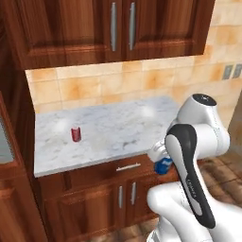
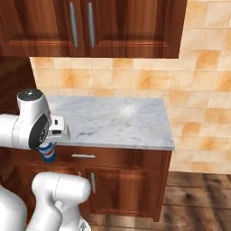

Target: Four empty soda cans are scattered around the kitchen. Gather all the cans and cluster them next to the stove for recycling.

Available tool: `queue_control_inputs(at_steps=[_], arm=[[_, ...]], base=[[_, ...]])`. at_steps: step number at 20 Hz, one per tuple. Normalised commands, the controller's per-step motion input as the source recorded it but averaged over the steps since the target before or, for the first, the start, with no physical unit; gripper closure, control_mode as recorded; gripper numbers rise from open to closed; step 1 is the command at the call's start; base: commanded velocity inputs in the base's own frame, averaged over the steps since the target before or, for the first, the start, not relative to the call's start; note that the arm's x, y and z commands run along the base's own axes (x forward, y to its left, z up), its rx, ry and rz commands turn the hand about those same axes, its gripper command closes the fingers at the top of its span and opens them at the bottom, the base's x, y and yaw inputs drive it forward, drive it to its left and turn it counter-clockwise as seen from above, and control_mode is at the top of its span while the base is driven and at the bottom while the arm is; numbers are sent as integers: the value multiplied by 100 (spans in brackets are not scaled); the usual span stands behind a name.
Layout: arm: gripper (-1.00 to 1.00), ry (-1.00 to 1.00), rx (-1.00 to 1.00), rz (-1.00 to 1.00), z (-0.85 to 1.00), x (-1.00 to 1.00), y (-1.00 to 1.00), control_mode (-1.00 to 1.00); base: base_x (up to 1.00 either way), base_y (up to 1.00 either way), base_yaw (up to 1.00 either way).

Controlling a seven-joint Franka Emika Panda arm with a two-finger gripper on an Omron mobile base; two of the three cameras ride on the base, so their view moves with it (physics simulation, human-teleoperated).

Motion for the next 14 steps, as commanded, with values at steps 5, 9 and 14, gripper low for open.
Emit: queue_control_inputs(at_steps=[5,9,14], arm=[[100,0,0,0,0,0,0,100],[100,0,0,0,0,0,0,100],[100,0,0,0,0,0,0,100]], base=[[-22,0,84],[0,0,100],[0,10,100]])
